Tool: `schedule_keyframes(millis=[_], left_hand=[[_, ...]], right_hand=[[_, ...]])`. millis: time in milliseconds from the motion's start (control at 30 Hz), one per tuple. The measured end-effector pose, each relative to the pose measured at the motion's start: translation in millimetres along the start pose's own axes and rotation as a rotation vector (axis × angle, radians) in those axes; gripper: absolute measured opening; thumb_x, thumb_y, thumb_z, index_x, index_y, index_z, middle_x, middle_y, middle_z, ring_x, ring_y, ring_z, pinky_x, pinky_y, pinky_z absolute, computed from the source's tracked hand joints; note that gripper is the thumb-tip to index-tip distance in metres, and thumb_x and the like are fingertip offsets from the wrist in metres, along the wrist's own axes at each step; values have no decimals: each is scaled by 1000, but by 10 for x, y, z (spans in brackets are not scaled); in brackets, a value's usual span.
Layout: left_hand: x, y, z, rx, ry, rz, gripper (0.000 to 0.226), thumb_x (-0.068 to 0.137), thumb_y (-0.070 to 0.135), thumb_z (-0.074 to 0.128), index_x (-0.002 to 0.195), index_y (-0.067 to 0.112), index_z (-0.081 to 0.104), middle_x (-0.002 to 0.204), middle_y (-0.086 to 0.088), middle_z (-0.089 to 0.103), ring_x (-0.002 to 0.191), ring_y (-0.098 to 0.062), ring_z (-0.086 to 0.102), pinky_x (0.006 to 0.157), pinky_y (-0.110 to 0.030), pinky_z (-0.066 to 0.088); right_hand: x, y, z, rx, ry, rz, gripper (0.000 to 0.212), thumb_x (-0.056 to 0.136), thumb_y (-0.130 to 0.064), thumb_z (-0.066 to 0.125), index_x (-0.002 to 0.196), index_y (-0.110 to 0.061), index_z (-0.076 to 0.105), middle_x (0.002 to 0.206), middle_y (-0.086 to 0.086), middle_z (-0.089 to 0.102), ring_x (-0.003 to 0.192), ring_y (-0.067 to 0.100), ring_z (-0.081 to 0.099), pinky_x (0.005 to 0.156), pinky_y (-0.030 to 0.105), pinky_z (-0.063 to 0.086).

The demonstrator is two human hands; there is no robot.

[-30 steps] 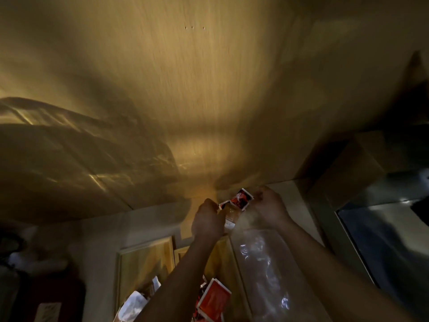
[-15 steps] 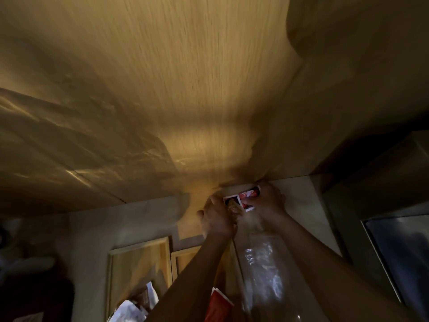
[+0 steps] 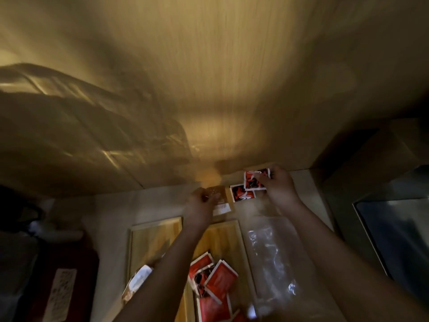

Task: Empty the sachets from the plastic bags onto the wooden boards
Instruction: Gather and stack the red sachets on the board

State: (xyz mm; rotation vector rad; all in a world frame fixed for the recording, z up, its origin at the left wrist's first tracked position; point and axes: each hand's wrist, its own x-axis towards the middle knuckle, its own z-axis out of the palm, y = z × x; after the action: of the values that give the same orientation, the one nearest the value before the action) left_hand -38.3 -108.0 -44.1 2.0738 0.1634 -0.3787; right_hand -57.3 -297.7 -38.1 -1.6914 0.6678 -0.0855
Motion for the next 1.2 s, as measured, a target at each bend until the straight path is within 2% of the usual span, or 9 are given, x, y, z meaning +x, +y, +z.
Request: schedule_keyframes(millis=[67,200,367,533,667,733,867,1000,1200], left_hand=[[-159,-7,-197,-88,18,21,26,84,23,65,82,-3,61,84,-26,68,78,-35,64,73,-49,51],[-527,-147,-511,-218,47,25,25,84,23,65,65,15,52,64,-7,56,62,-19,51,57,-32,41],[-998,-467,-829,-337,127,-19,16,88,19,59,75,9,59,65,-2,63,54,-9,59,50,-24,44],[-1406,-905,-1045,-420,178,-146,11,90,13,56,82,10,63,71,-7,67,59,-19,60,52,-29,46],[-1584,-1204,-1119,-457,225,-195,15,88,8,58,74,11,60,64,-6,66,55,-18,60,46,-27,48],[-1623,-1335,-1096,-468,253,-241,15,86,5,60,73,9,55,71,-12,64,62,-25,62,52,-33,51],[-1652,-1544,-1016,-325,286,-321,17,84,12,65,79,11,48,92,-19,61,74,-31,63,51,-35,53],[-1681,-1620,-1021,-106,271,-354,22,84,22,66,91,9,50,89,-15,63,64,-30,66,45,-34,55],[-1697,-1667,-1064,205,188,-310,35,86,33,60,111,9,55,102,-15,69,88,-34,68,78,-44,57]], right_hand=[[-165,-92,3,-28,-13,-46,16,82,-17,66,72,-11,54,65,5,60,46,12,57,41,22,43],[-604,-229,66,44,-119,-57,25,83,-11,65,62,-15,52,55,5,54,27,3,46,29,13,31],[-1163,-194,234,37,-251,-54,23,86,-5,59,66,-13,51,56,5,54,27,2,46,27,13,28],[-1512,88,422,-42,-342,2,26,86,-6,59,64,-13,47,55,5,52,28,2,48,28,13,31],[-1691,363,557,-64,-365,62,26,85,-7,62,63,-13,49,57,3,55,33,0,52,31,14,36],[-1766,488,598,-70,-386,84,23,84,-10,64,65,-14,52,62,5,60,41,3,58,36,16,42],[-1893,660,615,-133,-414,97,19,83,-11,64,67,-19,60,76,11,70,64,23,70,62,36,55],[-1958,788,620,-403,-364,18,11,87,-19,59,76,-21,59,75,-6,66,61,9,66,62,29,50],[-2030,827,671,-708,-245,-71,14,89,-24,53,98,-13,56,93,5,65,79,21,63,70,30,48]])
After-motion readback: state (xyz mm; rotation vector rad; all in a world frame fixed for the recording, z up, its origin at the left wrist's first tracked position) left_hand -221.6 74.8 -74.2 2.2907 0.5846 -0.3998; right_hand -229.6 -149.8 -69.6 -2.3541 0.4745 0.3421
